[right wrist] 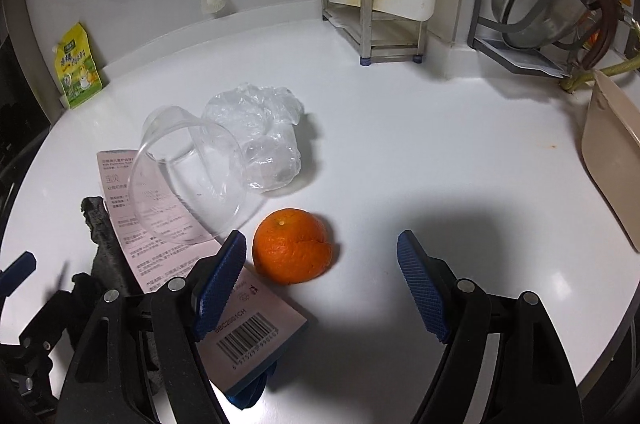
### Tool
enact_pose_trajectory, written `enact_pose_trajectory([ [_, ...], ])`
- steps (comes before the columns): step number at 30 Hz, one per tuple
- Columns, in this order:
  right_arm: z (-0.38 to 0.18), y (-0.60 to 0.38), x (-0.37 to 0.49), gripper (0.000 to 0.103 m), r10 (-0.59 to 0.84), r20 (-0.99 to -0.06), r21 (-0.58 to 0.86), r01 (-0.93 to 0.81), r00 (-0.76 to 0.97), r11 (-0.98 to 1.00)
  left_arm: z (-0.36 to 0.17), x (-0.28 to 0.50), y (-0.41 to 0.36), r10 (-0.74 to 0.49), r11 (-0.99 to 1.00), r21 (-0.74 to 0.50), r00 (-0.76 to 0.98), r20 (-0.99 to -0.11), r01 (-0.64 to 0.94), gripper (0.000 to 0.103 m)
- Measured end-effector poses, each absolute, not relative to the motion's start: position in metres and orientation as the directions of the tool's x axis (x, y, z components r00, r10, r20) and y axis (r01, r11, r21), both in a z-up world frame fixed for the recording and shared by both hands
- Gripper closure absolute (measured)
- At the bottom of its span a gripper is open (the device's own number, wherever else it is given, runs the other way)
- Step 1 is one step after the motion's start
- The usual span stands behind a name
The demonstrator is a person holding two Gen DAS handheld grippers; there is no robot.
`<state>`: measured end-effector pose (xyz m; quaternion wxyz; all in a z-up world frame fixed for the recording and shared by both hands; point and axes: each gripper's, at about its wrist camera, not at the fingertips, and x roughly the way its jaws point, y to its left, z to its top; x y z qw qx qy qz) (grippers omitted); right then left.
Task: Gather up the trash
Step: 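Grasp the orange with the right tool while the left tool grasps the grey cloth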
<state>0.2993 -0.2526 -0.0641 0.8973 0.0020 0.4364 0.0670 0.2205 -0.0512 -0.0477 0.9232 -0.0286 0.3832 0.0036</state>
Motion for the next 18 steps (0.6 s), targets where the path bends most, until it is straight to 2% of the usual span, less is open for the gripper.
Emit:
enact_pose_trajectory([
  [3,-0.066,-0.249,0.302,0.029,0.13,-0.787,0.054,-0.142,0.603,0.988,-0.049,0.224,-0.053,-0.021,0.998,-0.053,0.701,-0.712,-0.024,0.006],
  [4,-0.066,-0.247,0.303,0.034,0.137,-0.788,0.055,-0.153,0.6,0.987,-0.05,0.224,-0.054,-0.021,0.998,-0.052,0.702,-0.712,-0.023,0.006],
  [5,-0.066,-0.246,0.303,0.045,0.141,-0.791,0.055,-0.16,0.595,0.986,-0.05,0.224,-0.054,-0.019,0.999,-0.049,0.703,-0.711,-0.022,0.006],
  [7,-0.067,-0.245,0.304,0.055,0.152,-0.795,0.063,-0.17,0.588,0.983,-0.05,0.225,-0.055,-0.02,0.999,-0.048,0.701,-0.712,-0.02,0.006],
  [8,-0.067,-0.244,0.303,0.064,0.157,-0.795,0.065,-0.175,0.586,0.982,-0.05,0.225,-0.055,-0.021,0.999,-0.049,0.701,-0.713,-0.02,0.006],
  [11,-0.066,-0.243,0.3,0.079,0.174,-0.787,0.079,-0.183,0.592,0.98,-0.051,0.225,-0.057,-0.026,0.999,-0.052,0.698,-0.716,-0.015,0.006],
  [18,-0.053,-0.263,0.285,0.082,0.186,-0.733,0.132,-0.131,0.655,0.983,-0.046,0.224,-0.064,-0.072,0.997,-0.07,0.703,-0.708,0.032,0.006],
])
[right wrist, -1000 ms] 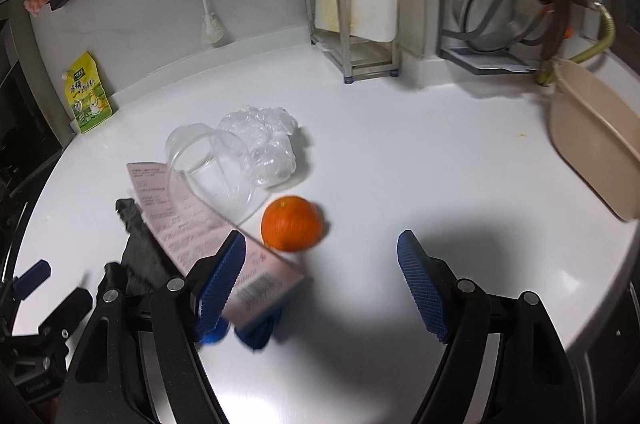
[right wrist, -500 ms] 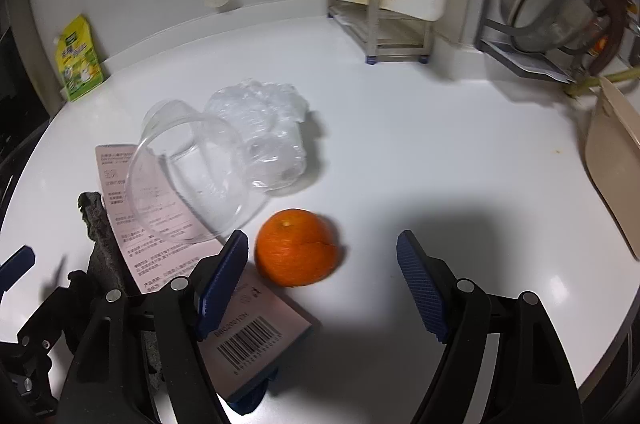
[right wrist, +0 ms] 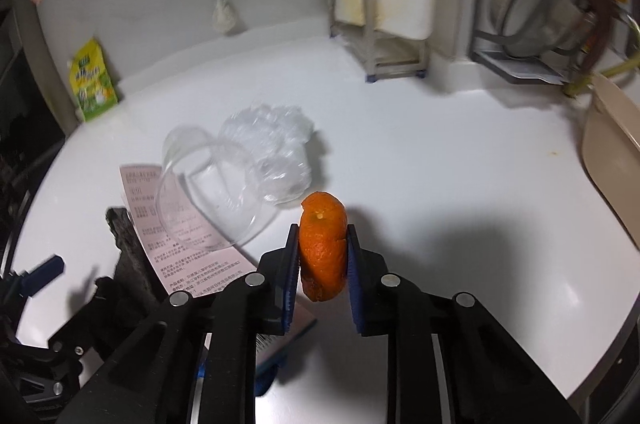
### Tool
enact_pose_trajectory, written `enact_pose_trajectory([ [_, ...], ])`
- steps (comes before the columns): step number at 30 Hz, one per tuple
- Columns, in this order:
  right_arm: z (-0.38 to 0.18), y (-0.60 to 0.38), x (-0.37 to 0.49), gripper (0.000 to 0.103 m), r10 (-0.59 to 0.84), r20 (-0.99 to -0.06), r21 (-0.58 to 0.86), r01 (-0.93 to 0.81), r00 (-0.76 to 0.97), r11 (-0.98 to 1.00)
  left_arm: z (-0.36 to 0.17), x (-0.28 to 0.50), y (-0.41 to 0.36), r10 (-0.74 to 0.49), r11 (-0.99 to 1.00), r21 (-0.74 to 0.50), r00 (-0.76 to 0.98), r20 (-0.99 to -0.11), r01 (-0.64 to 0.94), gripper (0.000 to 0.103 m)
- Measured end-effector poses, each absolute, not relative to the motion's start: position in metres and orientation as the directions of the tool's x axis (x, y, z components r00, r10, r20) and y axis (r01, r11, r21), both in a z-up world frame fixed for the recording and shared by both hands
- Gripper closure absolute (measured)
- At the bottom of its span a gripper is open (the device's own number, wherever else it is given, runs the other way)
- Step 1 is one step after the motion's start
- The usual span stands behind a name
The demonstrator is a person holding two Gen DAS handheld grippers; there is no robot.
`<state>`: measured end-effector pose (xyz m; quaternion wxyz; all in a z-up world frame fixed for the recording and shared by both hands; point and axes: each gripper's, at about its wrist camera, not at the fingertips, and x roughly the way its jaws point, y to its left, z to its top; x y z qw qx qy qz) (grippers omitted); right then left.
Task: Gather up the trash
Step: 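Grasp the orange with the right tool while the left tool grasps the grey cloth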
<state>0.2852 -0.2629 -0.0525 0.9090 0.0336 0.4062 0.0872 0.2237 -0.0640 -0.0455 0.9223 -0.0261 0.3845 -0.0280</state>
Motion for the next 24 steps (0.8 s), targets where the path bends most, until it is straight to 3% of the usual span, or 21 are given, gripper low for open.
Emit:
enact_pose_trajectory([
  [3,-0.05,-0.275,0.28,0.082,0.2,-0.719,0.167,-0.114,0.665,0.979,-0.044,0.228,-0.071,-0.055,0.998,-0.036,0.708,-0.704,0.042,0.006],
  [10,-0.046,-0.283,0.275,0.082,0.224,-0.703,0.202,-0.113,0.675,0.973,-0.061,0.247,-0.083,-0.062,0.998,-0.029,0.618,-0.784,0.063,0.008],
  [11,-0.045,-0.283,0.274,0.082,0.228,-0.7,0.205,-0.115,0.677,0.972,-0.061,0.247,-0.086,-0.059,0.997,-0.018,0.622,-0.781,0.072,0.013],
  [13,-0.045,-0.284,0.274,0.082,0.234,-0.696,0.21,-0.119,0.679,0.97,-0.061,0.244,-0.091,-0.107,0.992,-0.043,0.617,-0.78,0.117,0.042],
  [17,-0.043,-0.287,0.271,0.082,0.251,-0.687,0.234,-0.12,0.682,0.965,-0.059,0.236,-0.093,-0.153,0.987,-0.083,0.63,-0.761,0.139,0.06],
  [19,-0.042,-0.288,0.269,0.082,0.254,-0.681,0.241,-0.117,0.687,0.963,-0.055,0.233,-0.088,-0.166,0.985,-0.099,0.647,-0.744,0.139,0.081],
  [22,-0.04,-0.289,0.264,0.082,0.256,-0.673,0.248,-0.113,0.694,0.962,-0.05,0.233,-0.082,-0.191,0.981,-0.115,0.644,-0.741,0.159,0.093],
  [24,-0.039,-0.289,0.26,0.082,0.252,-0.669,0.249,-0.109,0.7,0.962,-0.049,0.232,-0.078,-0.204,0.978,-0.127,0.639,-0.742,0.164,0.094],
])
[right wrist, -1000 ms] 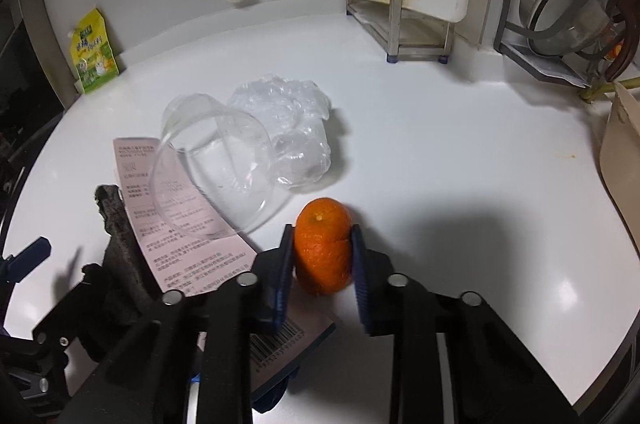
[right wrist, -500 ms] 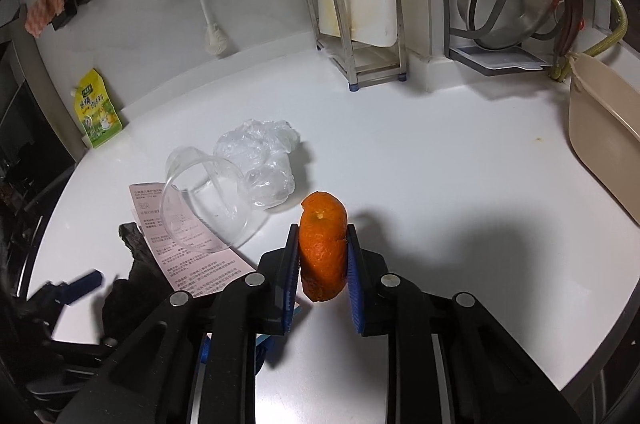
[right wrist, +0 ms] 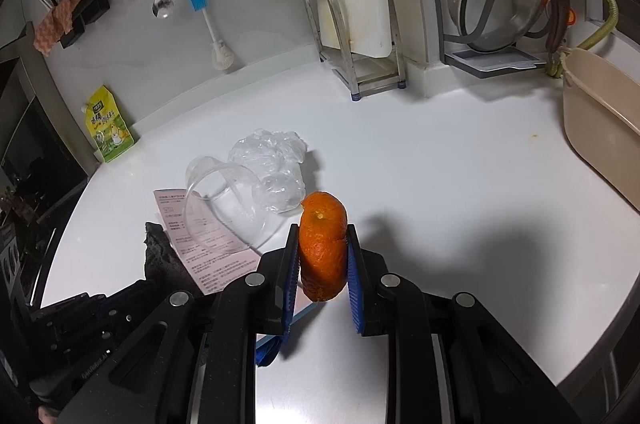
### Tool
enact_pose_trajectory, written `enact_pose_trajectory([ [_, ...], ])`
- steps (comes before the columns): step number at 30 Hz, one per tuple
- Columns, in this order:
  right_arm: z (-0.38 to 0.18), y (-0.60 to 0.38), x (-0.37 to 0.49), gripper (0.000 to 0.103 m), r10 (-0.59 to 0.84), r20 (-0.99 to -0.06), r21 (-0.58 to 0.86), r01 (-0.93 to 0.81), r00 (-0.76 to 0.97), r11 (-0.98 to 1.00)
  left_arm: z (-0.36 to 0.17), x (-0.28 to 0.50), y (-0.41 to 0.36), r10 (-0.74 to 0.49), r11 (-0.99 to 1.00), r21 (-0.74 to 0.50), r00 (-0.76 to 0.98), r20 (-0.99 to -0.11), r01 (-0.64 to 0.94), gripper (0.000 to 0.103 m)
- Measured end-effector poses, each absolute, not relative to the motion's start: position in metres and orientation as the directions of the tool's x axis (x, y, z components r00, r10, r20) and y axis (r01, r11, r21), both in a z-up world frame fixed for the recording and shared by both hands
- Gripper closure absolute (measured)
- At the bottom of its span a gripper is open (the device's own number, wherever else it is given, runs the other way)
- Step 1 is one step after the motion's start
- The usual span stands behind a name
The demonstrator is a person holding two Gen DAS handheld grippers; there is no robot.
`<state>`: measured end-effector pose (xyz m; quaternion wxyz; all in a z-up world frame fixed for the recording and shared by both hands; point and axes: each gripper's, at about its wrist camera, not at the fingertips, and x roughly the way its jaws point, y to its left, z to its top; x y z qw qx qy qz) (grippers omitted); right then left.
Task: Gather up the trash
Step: 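Grasp the orange with the right tool while the left tool grasps the grey cloth, then carry cloth and orange over the trash bin and open both tools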
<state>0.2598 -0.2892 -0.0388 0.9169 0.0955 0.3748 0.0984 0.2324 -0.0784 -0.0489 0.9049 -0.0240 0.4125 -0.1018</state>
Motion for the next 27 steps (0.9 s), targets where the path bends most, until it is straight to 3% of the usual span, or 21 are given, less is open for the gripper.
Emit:
enact_pose_trajectory([
  [15,-0.03,-0.284,0.217,0.082,0.193,-0.649,0.204,-0.076,0.736,0.976,0.003,0.187,-0.061,-0.159,0.984,-0.036,0.763,-0.626,0.176,0.094],
  [27,-0.02,-0.257,0.112,0.082,0.132,-0.62,0.151,-0.048,0.773,0.987,0.018,0.13,-0.053,-0.154,0.98,0.016,0.806,-0.572,0.199,0.094],
])
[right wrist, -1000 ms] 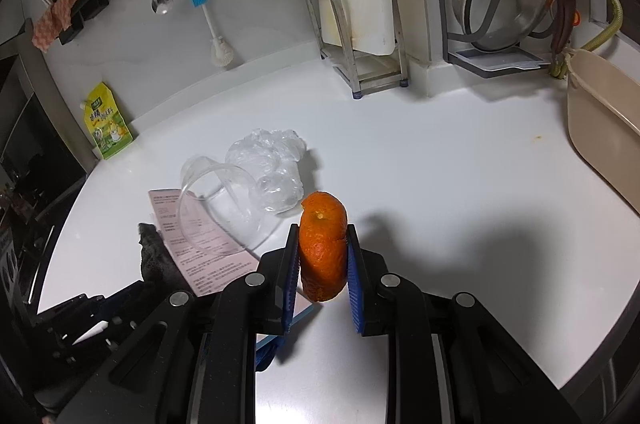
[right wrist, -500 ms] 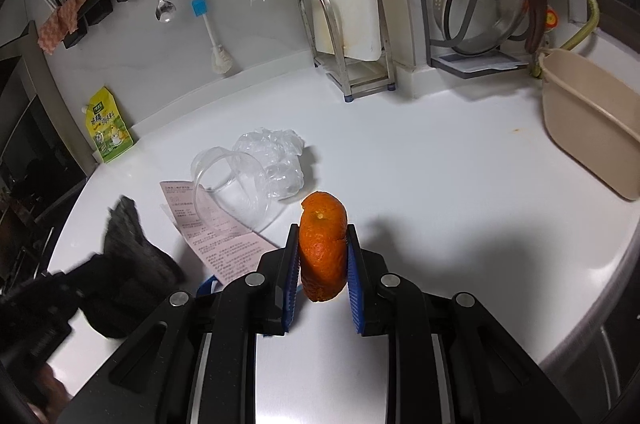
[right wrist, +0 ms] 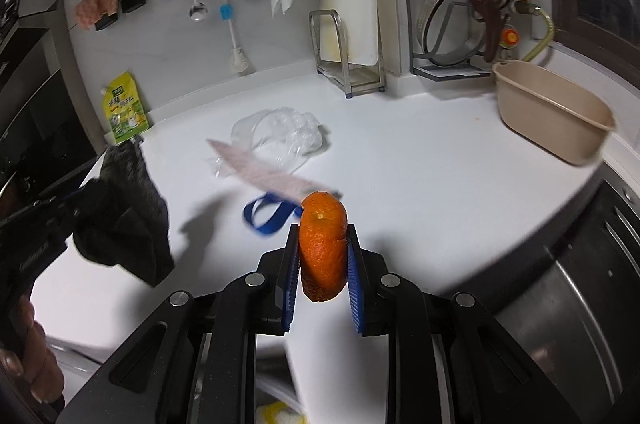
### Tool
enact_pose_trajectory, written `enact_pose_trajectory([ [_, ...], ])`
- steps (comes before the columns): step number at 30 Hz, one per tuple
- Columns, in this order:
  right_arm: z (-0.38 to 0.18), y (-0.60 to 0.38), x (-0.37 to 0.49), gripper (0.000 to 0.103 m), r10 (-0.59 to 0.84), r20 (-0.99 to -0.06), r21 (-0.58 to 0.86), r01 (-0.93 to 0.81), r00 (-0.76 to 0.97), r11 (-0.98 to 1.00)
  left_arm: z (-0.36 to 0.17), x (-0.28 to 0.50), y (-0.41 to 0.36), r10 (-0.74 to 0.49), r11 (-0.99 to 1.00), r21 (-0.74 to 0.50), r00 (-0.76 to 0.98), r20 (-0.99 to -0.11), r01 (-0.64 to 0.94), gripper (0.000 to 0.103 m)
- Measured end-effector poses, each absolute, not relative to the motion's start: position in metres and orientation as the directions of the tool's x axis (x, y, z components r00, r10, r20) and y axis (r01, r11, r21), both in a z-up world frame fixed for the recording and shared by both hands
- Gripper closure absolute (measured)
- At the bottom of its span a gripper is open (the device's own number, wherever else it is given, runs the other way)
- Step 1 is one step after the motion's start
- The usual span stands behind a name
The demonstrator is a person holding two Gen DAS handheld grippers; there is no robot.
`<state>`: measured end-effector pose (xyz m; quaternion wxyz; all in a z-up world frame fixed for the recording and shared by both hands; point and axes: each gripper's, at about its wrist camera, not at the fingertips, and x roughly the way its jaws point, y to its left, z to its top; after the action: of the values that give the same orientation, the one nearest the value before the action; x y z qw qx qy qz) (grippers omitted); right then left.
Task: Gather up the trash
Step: 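Carry cloth and orange over the trash bin and open both tools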
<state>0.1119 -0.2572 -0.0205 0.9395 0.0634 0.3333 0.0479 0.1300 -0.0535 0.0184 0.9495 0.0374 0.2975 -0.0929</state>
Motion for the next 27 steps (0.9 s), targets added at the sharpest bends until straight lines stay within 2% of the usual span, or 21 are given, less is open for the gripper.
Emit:
enact_pose_trajectory([
  [11,-0.03,-0.229,0.007,0.082,0.077,-0.605,0.159,0.025,0.793,0.987,0.028,0.05,-0.054,-0.209,0.962,0.036,0.817,-0.538,0.27,0.094],
  [27,-0.054,-0.2,-0.085,0.082,0.085,-0.614,0.183,0.037,0.784,0.982,-0.005,-0.033,-0.053,-0.246,0.945,0.04,0.784,-0.57,0.325,0.094],
])
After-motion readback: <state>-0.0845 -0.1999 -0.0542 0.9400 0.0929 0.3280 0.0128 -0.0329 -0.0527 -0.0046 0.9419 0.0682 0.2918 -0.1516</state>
